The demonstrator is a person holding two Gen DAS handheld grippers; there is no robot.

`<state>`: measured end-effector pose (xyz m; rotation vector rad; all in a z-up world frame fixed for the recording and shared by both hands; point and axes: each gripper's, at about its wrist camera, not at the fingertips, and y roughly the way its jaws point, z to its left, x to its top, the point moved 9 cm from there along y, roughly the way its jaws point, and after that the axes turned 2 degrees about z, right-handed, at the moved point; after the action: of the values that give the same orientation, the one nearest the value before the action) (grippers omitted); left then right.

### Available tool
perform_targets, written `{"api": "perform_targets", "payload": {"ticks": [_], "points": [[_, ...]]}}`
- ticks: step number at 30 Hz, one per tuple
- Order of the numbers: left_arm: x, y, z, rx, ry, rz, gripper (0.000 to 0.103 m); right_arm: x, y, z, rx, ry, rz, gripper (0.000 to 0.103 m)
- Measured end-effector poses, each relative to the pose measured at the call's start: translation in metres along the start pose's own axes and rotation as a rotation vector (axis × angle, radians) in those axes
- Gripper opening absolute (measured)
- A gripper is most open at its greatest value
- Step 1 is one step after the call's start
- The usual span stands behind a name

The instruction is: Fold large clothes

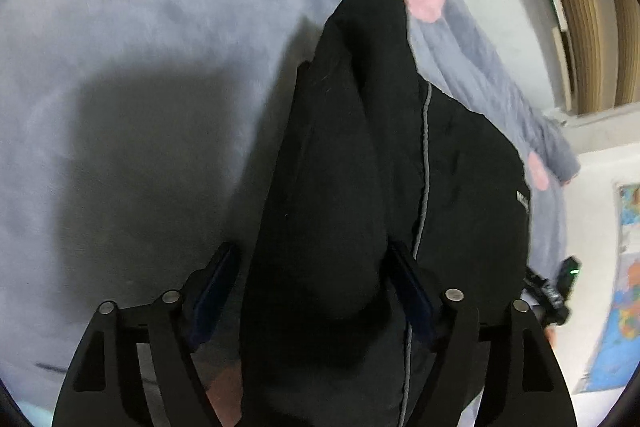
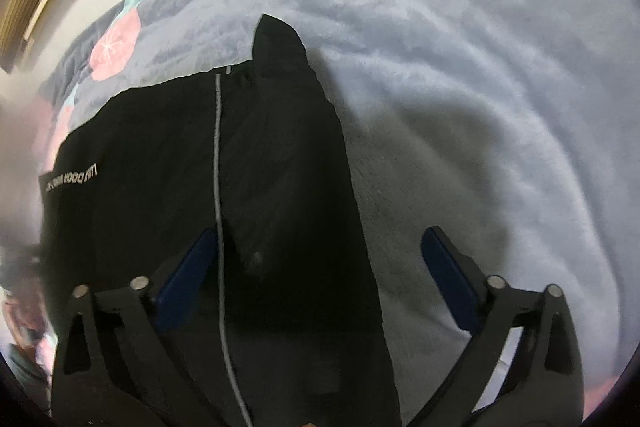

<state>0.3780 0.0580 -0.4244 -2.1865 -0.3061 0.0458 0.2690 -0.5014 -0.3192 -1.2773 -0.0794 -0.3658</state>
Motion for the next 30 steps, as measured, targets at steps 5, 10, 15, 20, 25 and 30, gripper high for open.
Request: {"api": "perform_targets", "payload": {"ticks": [5, 10, 15, 20, 25, 30], "points": [[-0.003, 0.008, 0.002, -0.091, -0.038, 0.010, 0.080, -0.013, 0.034, 0.006, 0.289, 0.118, 0.165, 0.103], [-0.007, 0.014, 0.002, -0.155, -0.059, 0.045, 0.080, -0.012, 0.049, 0.012, 0.401, 0.160, 0.211, 0.103], [-0.010, 0.017, 0.004, -0.174, -0.084, 0.049, 0.080, -0.018, 0.047, 0.026, 0.401, 0.089, 0.242, 0.103], [-0.019, 0.003, -0.020, -0.121, 0.013, -0.042, 0.040, -0.019, 0.032, 0.043, 0.433, 0.043, 0.197, 0.054], [-0.040, -0.046, -0.057, -0.171, 0.087, -0.142, 0.025, -0.027, -0.013, 0.057, 0.395, -0.035, 0.113, 0.029], [-0.082, -0.103, -0.108, -0.209, 0.194, -0.205, 0.022, -0.049, -0.076, 0.085, 0.396, -0.120, 0.030, 0.026]]}}
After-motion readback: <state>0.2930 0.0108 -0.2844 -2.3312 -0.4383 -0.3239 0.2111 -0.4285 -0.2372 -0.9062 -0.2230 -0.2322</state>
